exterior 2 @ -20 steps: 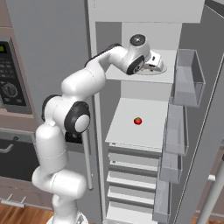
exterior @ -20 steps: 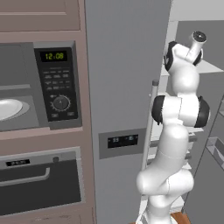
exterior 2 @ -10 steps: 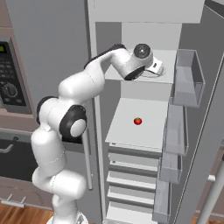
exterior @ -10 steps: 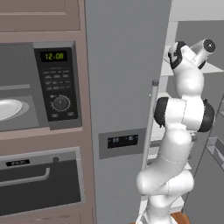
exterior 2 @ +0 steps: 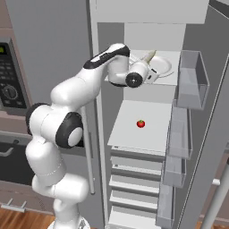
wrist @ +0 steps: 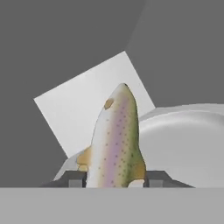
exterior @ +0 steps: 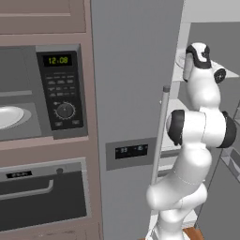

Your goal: Transport the fish from the fridge to the microwave and turn on the microwave.

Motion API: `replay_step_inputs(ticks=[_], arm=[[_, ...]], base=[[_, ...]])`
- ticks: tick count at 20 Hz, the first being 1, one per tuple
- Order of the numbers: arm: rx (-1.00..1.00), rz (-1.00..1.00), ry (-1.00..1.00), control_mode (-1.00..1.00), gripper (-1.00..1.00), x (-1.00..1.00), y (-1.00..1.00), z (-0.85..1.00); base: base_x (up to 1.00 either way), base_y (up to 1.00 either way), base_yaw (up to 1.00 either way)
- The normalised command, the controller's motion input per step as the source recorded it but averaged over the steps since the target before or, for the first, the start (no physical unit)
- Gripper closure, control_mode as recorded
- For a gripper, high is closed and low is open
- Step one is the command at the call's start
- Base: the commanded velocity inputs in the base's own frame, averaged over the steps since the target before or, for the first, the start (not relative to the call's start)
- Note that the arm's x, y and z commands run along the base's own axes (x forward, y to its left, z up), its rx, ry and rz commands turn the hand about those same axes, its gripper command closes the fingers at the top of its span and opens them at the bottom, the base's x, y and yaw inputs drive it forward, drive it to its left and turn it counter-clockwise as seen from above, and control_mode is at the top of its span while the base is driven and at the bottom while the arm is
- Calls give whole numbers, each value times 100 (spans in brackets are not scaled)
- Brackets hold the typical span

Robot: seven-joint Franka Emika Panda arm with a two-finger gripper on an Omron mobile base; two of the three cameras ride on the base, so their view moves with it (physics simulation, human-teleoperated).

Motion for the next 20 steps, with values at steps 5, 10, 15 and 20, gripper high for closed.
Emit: replay_step_inputs(ticks=[5,10,15,20], arm=[[0,1,-13,-100,100,-21,0,54],[5,7,-7,-100,100,-62,-74,34],[0,5,-17,-100,100,-92,-26,52],[-14,1,-5,-100,100,-100,1,27]], base=[[0,0,0],[0,0,0],[0,0,0],[0,0,0]])
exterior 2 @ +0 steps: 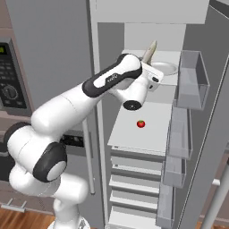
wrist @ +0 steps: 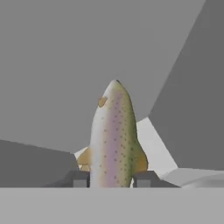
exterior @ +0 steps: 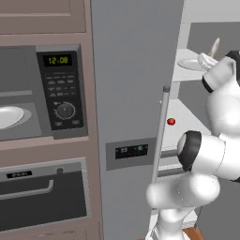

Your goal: Transport the fish from the fridge to the microwave and turn on the microwave.

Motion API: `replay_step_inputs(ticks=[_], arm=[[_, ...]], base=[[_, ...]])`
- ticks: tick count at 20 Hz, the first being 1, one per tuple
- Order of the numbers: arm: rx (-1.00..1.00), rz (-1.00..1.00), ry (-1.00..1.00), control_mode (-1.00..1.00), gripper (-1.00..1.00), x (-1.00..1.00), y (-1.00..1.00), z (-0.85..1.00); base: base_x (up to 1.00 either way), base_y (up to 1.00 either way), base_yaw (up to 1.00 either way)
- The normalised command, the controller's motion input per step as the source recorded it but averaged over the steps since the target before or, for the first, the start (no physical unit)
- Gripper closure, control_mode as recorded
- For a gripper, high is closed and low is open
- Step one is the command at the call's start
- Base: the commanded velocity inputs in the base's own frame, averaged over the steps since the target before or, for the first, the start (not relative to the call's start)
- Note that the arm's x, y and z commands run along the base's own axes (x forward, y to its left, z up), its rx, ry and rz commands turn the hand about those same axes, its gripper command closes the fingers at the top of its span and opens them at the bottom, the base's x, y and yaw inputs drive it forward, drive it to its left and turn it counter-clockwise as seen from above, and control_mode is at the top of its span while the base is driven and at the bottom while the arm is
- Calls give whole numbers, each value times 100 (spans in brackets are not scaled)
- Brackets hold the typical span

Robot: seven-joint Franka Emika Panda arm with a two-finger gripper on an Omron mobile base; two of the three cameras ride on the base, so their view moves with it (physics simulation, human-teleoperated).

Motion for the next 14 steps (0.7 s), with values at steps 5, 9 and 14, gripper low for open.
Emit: replay_step_inputs(ticks=[5,9,14], arm=[[-41,4,0,-100,100,-100,3,3],[-48,9,0,-100,100,-100,0,0],[-76,7,5,-100,100,-100,20,-13]], base=[[0,0,0],[0,0,0],[0,0,0]])
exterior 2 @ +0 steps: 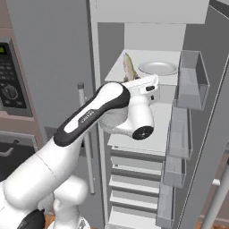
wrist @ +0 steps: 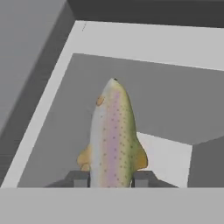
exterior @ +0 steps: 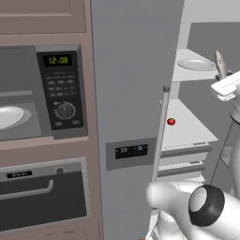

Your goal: Transport the fish from the fridge to the microwave and turn on the microwave.

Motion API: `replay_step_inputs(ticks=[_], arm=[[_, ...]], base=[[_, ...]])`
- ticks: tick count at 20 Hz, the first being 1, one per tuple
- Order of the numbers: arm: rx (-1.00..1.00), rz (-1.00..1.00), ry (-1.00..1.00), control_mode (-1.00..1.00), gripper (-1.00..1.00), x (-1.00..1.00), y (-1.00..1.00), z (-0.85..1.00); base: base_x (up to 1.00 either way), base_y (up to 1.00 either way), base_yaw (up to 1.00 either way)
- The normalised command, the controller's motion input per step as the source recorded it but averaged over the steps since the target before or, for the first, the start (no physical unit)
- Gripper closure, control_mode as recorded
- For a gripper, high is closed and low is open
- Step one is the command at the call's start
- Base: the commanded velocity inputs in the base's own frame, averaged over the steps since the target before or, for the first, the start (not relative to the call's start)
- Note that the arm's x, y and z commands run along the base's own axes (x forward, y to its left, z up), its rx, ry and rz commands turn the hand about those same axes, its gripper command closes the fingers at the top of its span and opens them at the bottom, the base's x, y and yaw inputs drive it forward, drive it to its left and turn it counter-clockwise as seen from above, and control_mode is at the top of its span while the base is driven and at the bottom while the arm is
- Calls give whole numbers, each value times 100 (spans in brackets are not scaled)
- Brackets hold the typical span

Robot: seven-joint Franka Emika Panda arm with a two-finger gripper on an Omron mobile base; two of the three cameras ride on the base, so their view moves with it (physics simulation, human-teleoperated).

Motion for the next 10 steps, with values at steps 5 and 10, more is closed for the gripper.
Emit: replay_step_inputs(ticks=[5,10], arm=[[-99,0,18,-100,100,-95,71,-32],[-100,0,20,-100,100,-84,83,-39]], base=[[0,0,0],[0,0,0]])
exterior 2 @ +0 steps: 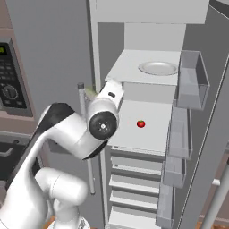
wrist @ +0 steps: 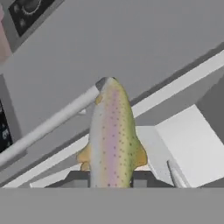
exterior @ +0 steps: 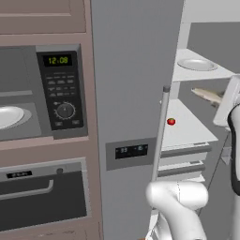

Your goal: Transport the fish from the fridge to the microwave and turn on the microwave.

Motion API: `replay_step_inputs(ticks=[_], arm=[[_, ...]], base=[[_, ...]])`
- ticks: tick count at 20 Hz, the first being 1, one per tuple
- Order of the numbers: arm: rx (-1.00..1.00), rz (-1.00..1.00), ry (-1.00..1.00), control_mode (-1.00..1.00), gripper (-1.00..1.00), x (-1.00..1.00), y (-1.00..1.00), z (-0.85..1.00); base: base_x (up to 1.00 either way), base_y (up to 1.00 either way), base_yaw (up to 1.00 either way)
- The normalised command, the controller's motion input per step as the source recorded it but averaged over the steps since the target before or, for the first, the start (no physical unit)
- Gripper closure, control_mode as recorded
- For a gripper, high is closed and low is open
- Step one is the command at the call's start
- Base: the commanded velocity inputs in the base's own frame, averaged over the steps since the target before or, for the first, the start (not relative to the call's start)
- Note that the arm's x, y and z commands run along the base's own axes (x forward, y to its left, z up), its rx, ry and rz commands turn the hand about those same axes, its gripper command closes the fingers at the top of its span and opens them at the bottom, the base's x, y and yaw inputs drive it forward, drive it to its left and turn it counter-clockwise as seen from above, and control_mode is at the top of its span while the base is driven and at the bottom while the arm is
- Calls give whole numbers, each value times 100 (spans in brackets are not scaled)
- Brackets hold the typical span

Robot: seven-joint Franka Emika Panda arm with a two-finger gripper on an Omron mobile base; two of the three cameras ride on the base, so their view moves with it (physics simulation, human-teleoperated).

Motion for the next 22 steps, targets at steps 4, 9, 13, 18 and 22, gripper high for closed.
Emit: replay_step_inputs(ticks=[4,9,13,18,22], arm=[[-94,0,15,-100,100,-64,65,-20],[-86,0,15,-100,100,-43,57,-11],[-76,0,15,-100,100,-8,49,-21],[-33,0,5,-100,100,0,-7,-30],[1,0,-2,-100,100,-2,-50,-32]], base=[[0,0,0],[0,0,0],[0,0,0],[0,0,0],[0,0,0]])
